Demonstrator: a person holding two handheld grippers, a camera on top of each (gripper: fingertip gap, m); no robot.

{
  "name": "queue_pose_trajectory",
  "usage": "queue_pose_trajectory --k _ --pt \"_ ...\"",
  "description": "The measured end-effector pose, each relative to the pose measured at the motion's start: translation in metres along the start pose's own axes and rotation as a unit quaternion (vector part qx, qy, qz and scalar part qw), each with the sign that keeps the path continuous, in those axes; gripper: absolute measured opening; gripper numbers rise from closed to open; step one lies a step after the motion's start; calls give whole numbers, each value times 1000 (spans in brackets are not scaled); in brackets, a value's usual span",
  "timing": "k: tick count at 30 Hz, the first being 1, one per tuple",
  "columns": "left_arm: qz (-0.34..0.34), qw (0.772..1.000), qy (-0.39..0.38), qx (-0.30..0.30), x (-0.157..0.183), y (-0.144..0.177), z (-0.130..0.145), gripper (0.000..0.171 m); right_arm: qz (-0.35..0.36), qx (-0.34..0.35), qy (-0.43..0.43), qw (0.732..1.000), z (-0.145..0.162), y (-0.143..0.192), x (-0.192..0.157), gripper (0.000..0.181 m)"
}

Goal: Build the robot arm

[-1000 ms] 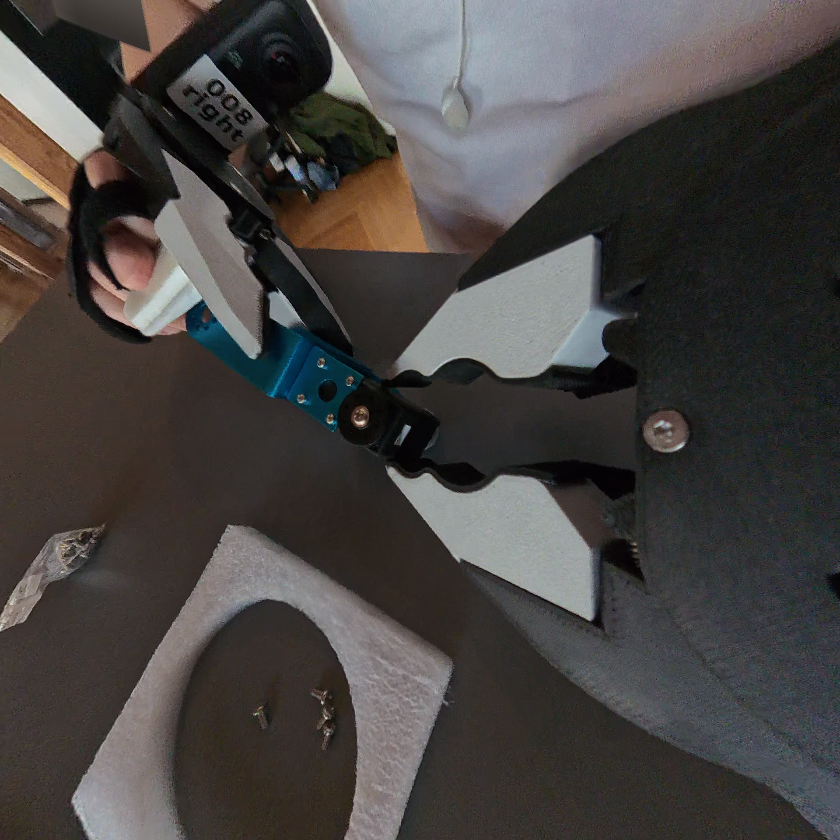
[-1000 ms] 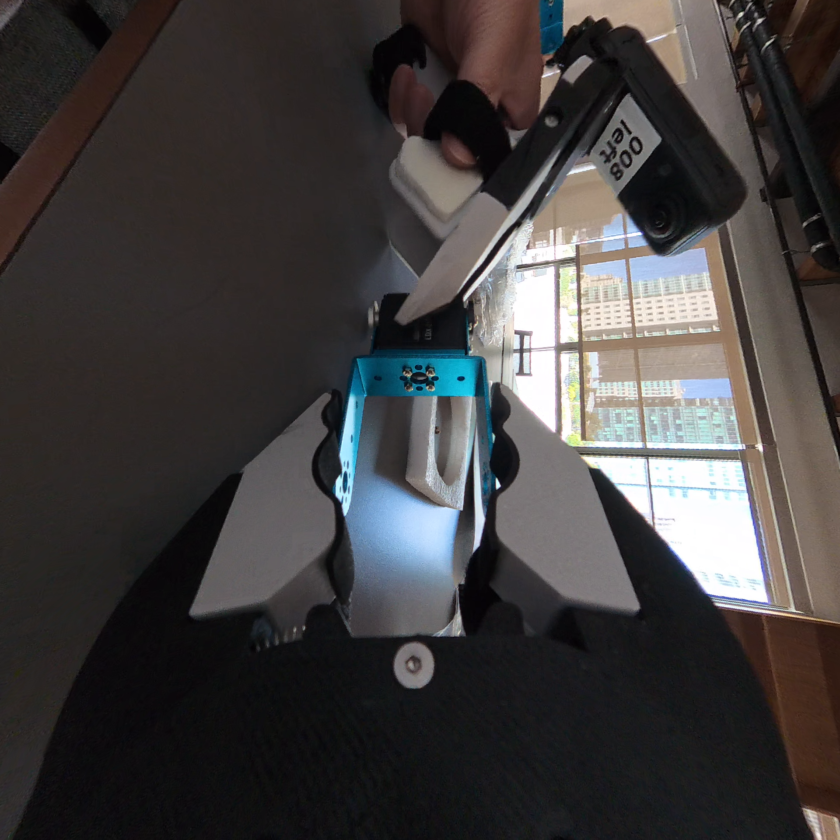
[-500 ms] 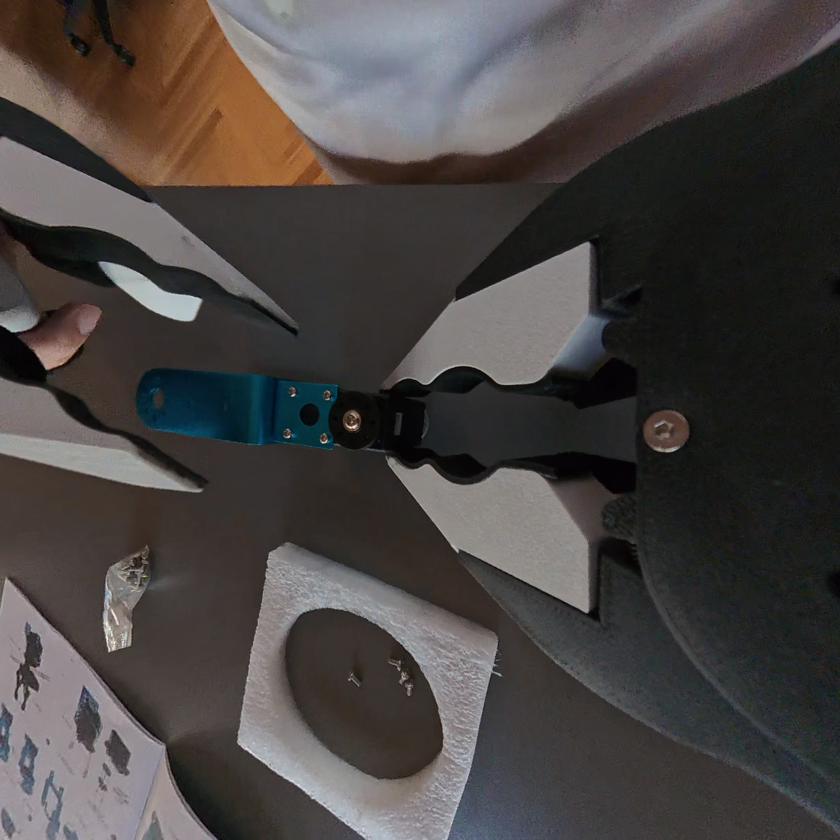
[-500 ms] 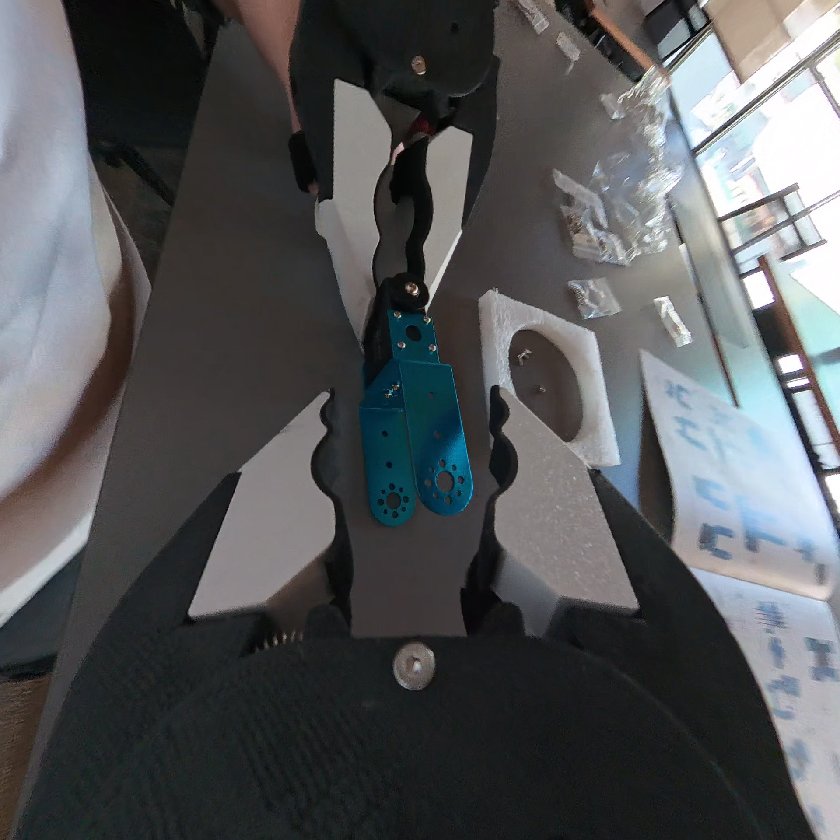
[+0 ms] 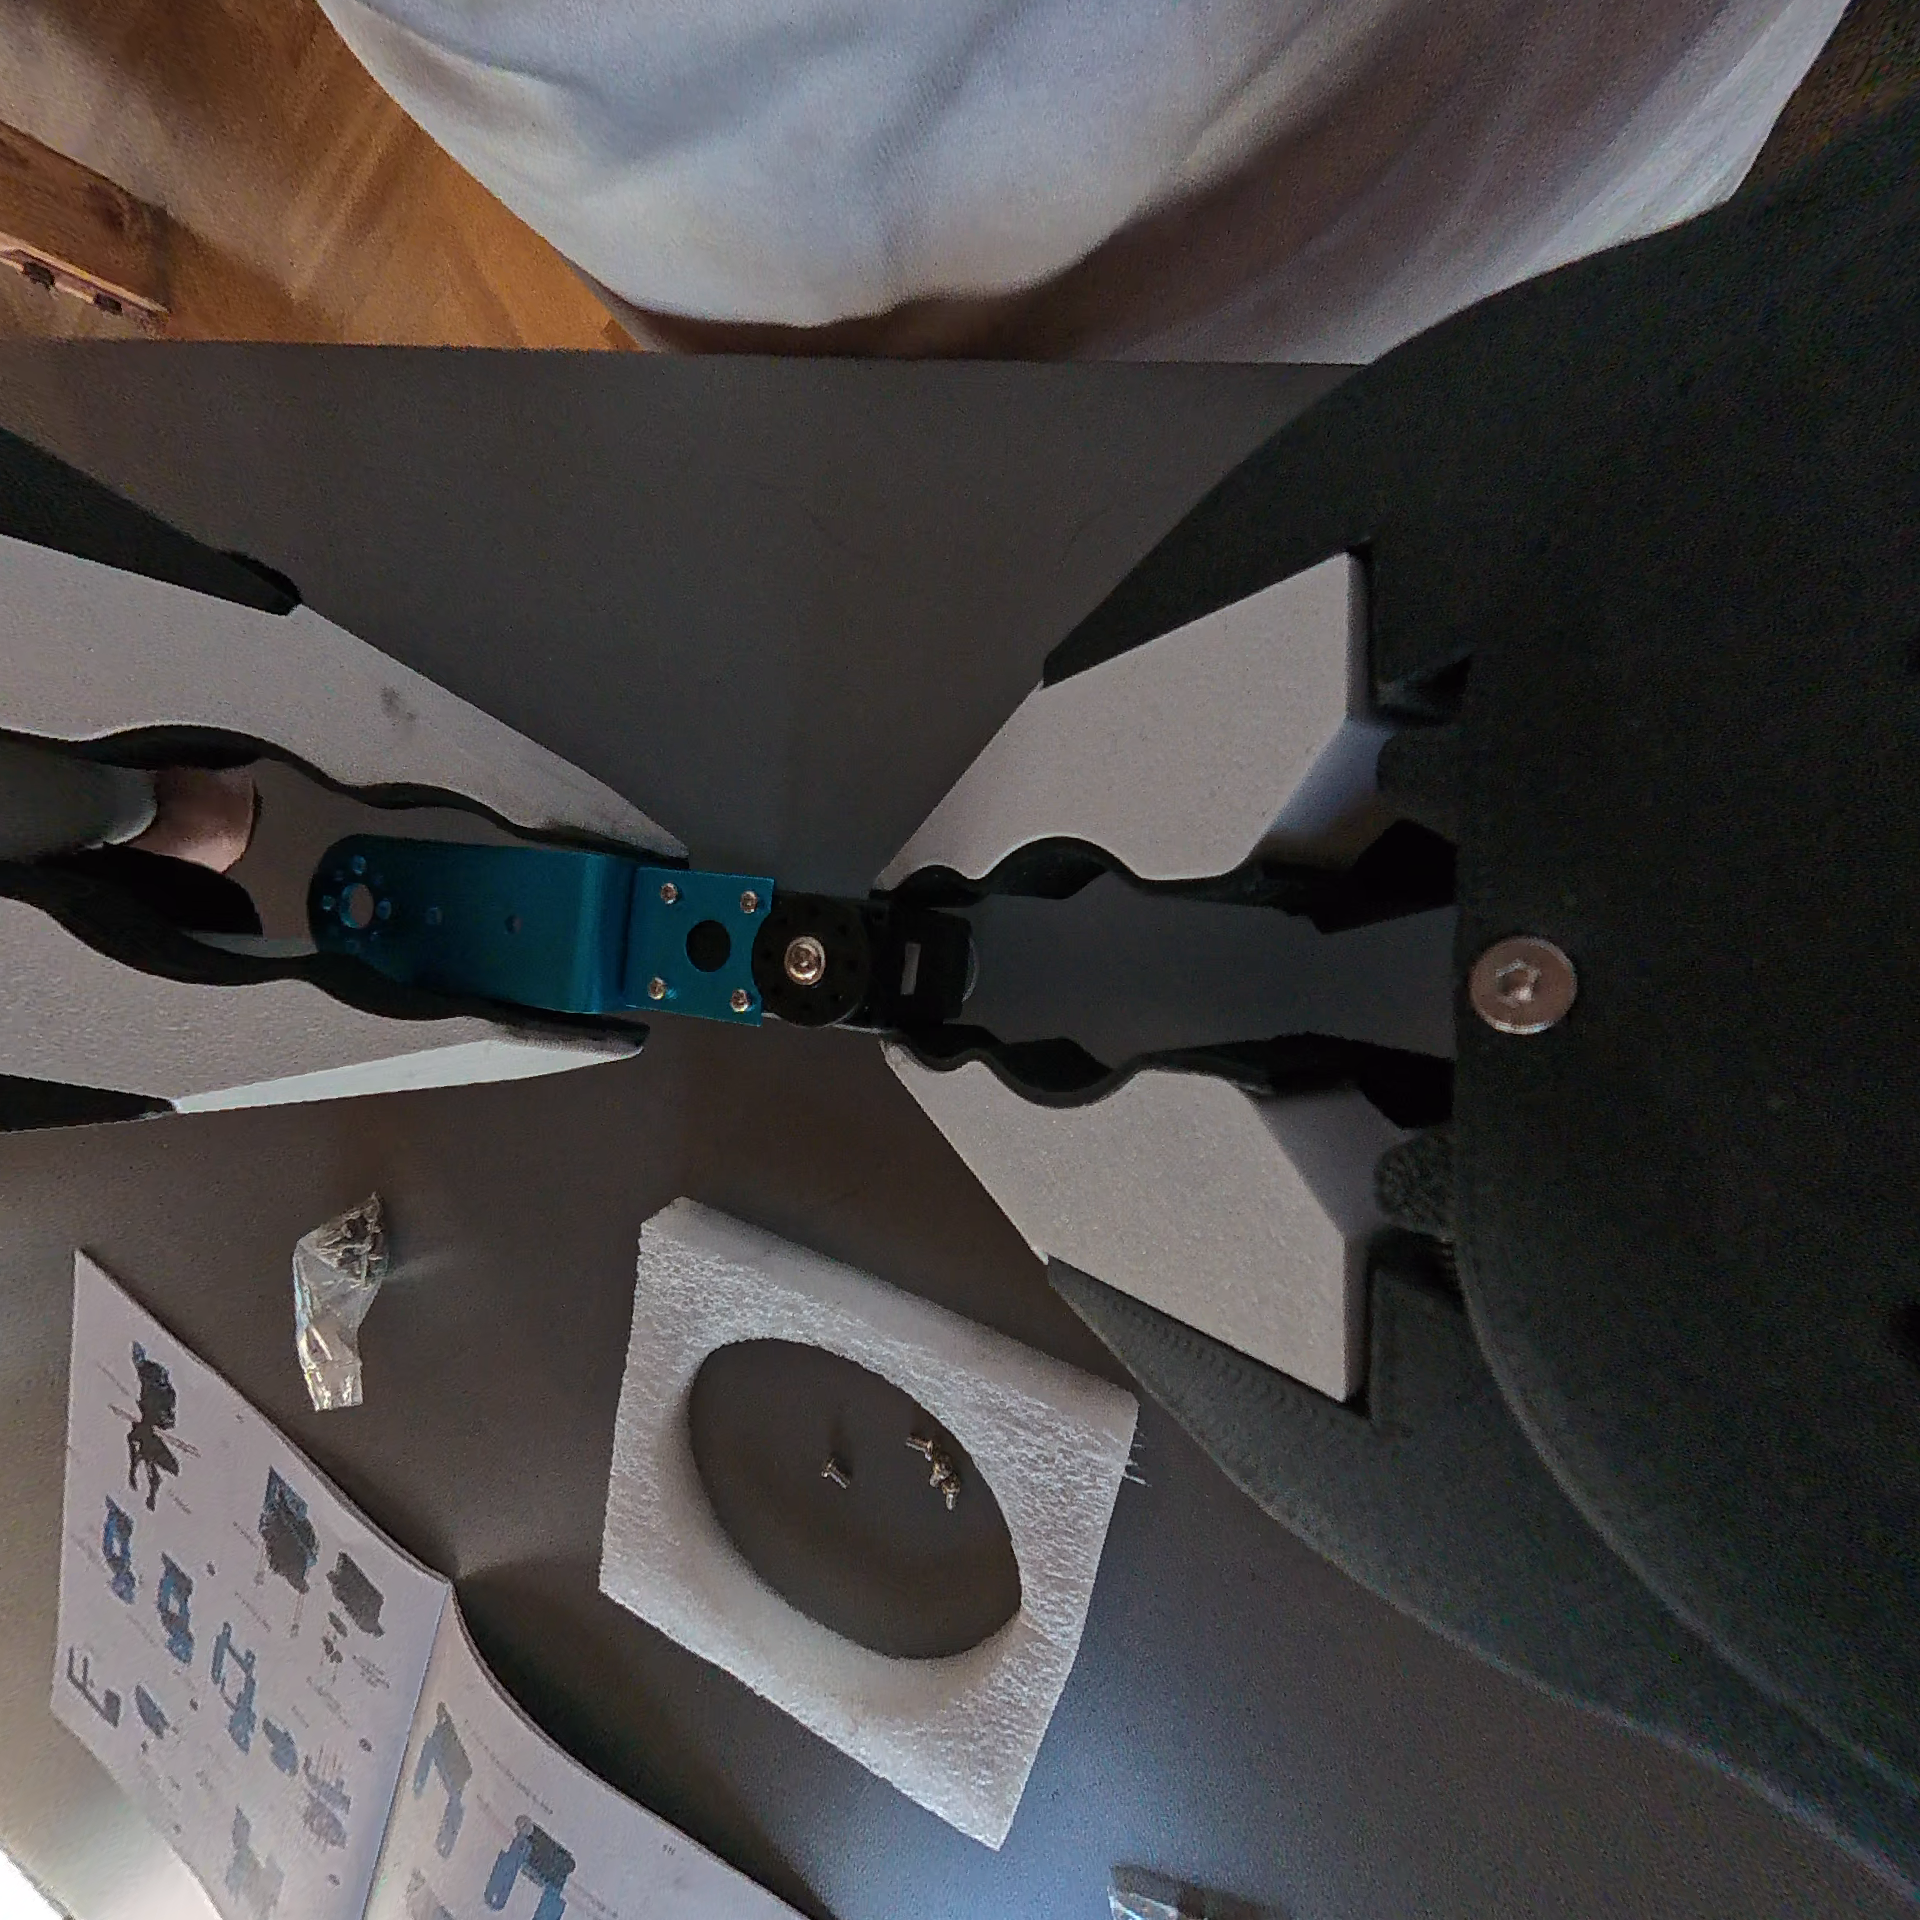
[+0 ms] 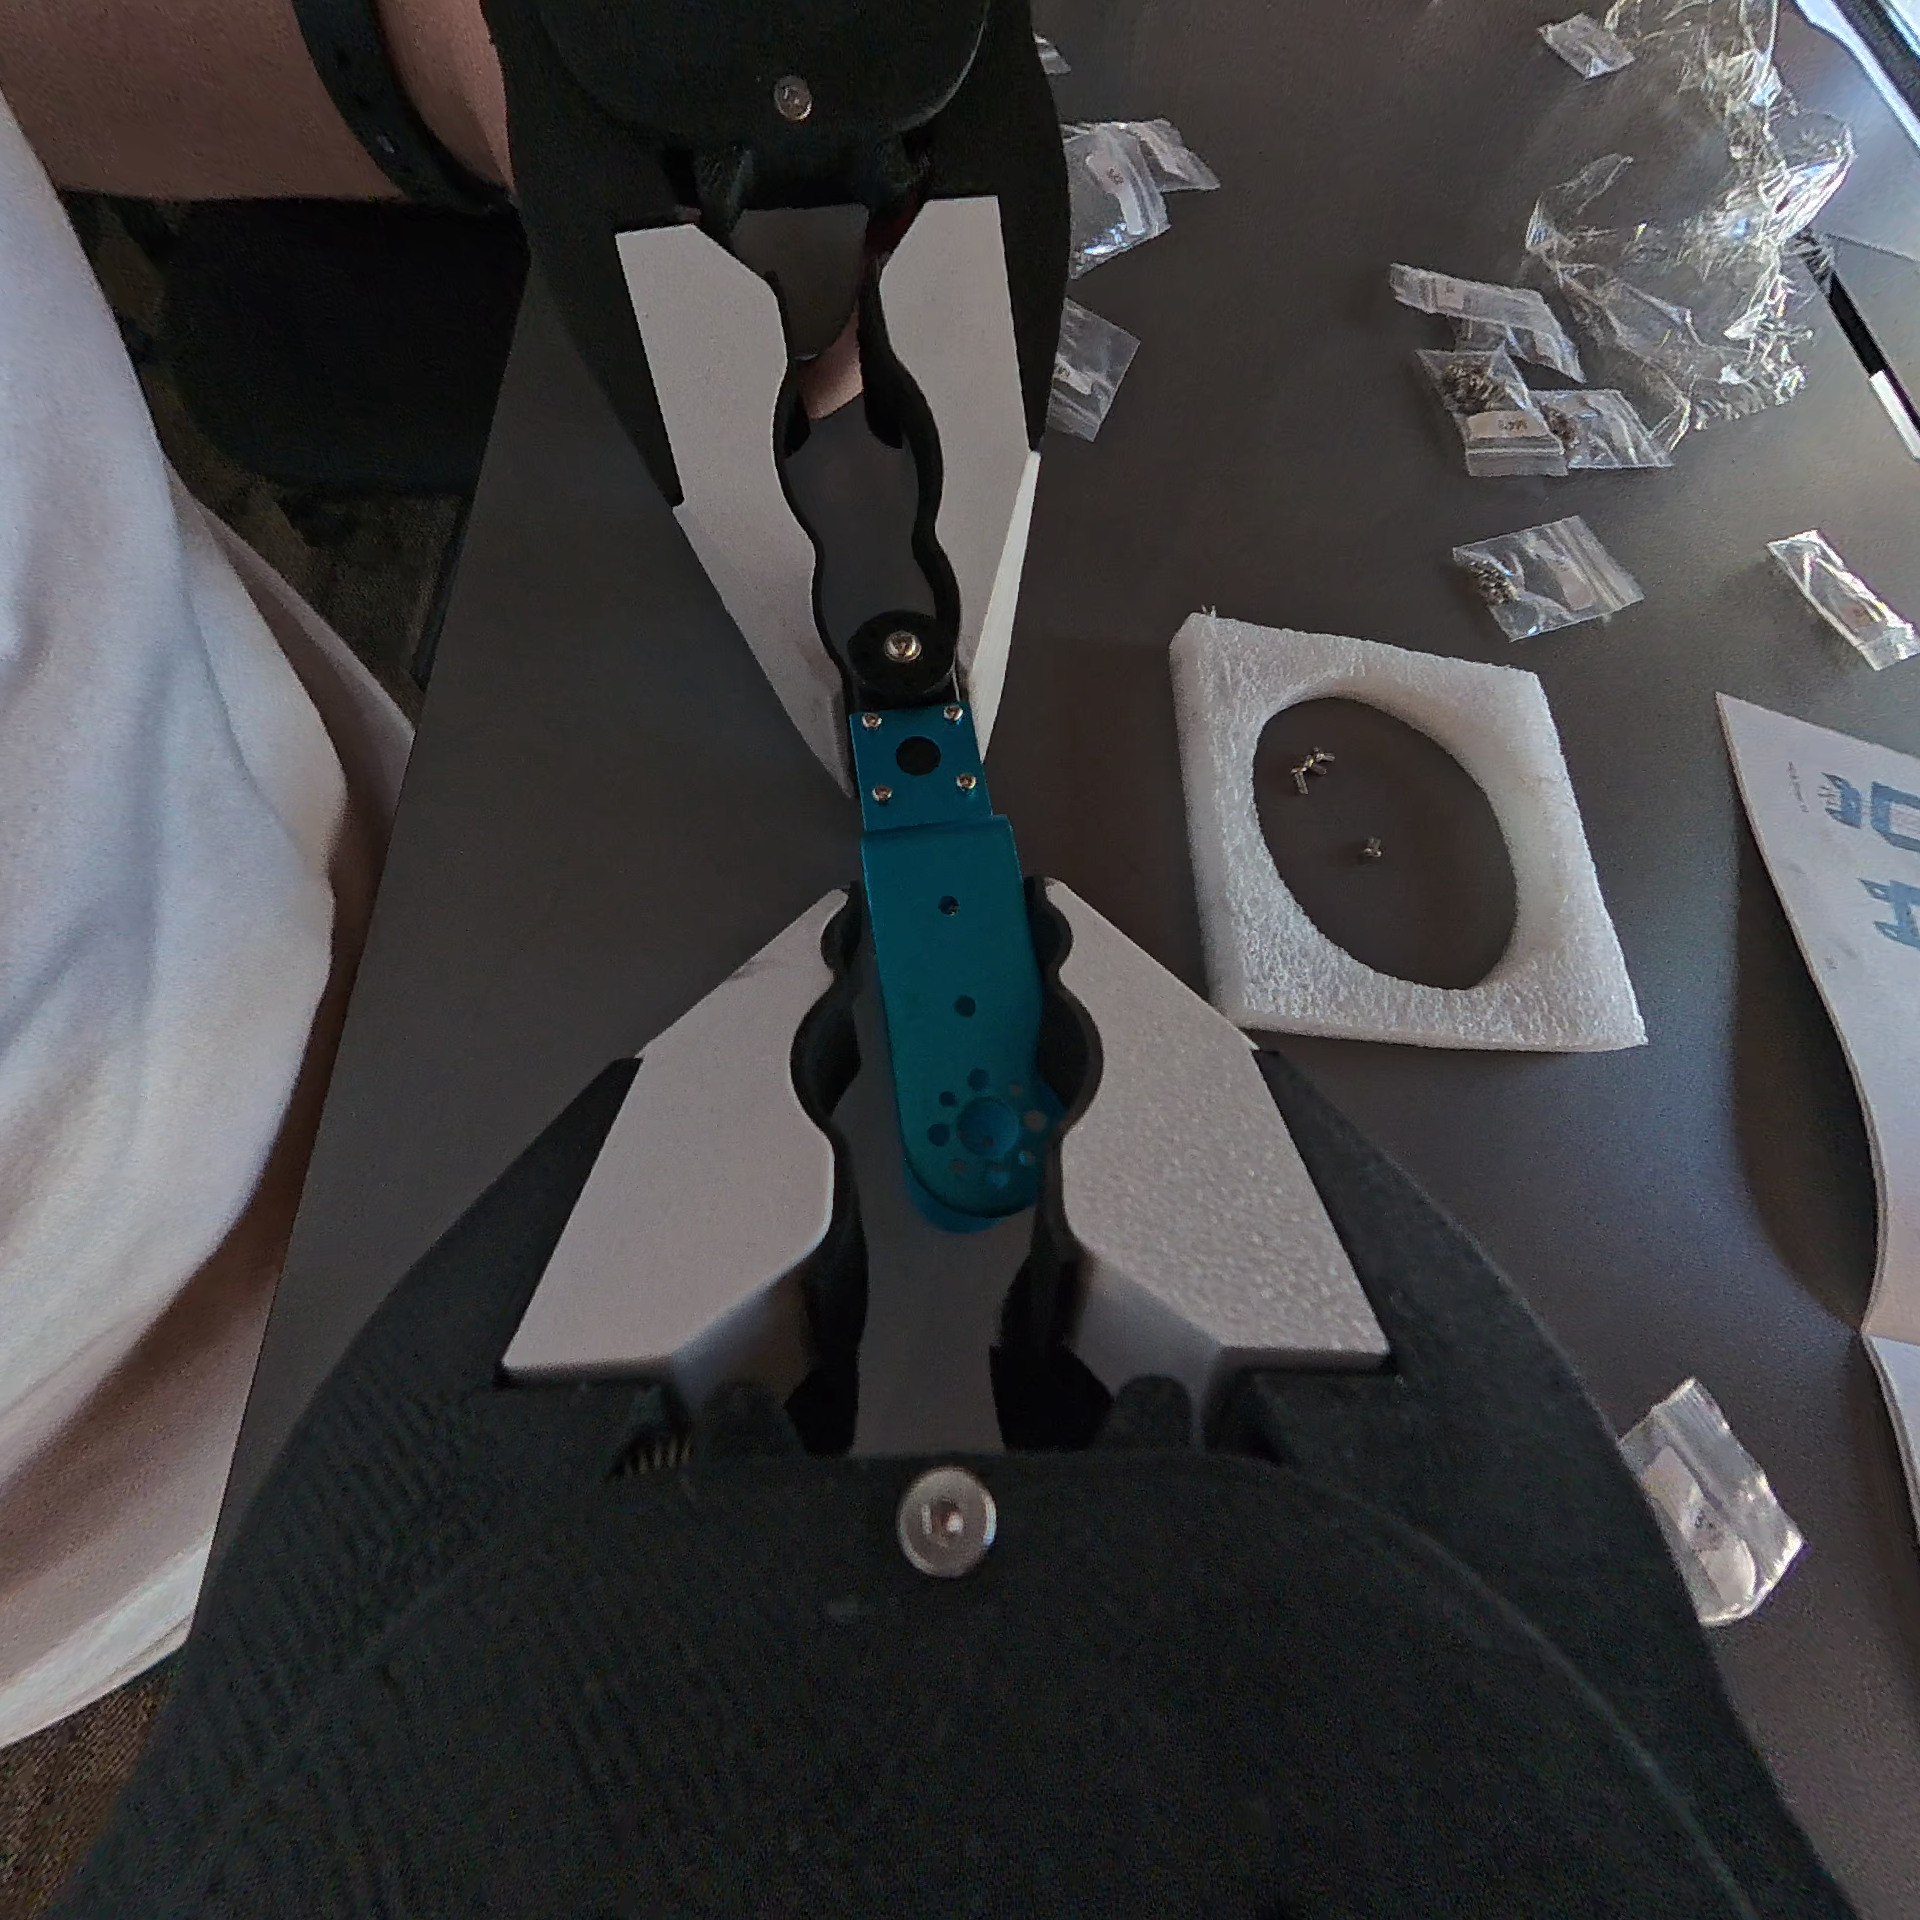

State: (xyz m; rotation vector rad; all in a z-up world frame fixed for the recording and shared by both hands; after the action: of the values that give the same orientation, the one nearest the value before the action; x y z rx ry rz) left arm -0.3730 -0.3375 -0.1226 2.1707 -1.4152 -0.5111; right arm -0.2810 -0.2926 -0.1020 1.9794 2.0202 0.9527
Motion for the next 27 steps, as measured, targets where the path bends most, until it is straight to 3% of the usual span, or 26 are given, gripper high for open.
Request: queue_pose_trajectory --k 17,22,27 --pt "-4 998 -57 4 1 2 -1 21 36 19 5 999 0 3 -8 29" --pt "12 999 -44 4 0 3 0 21 32 22 -10 999 0 2 -9 29" --pt "58 998 20 9 -2 4 2 21 -6 19 -73 997 1 -1 -5 30"
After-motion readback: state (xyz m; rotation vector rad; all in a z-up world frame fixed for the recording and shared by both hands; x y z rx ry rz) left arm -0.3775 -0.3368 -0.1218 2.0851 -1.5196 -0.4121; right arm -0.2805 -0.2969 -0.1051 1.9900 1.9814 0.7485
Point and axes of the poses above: each gripper's, where its closed fingertips meet, y back along the fingers, z out of its underside, x = y × z across the jaws, the point moved 5 cm from there along y, back along the fingers, and after that the axes turned 11 degrees about z, right-handed, at the moved point
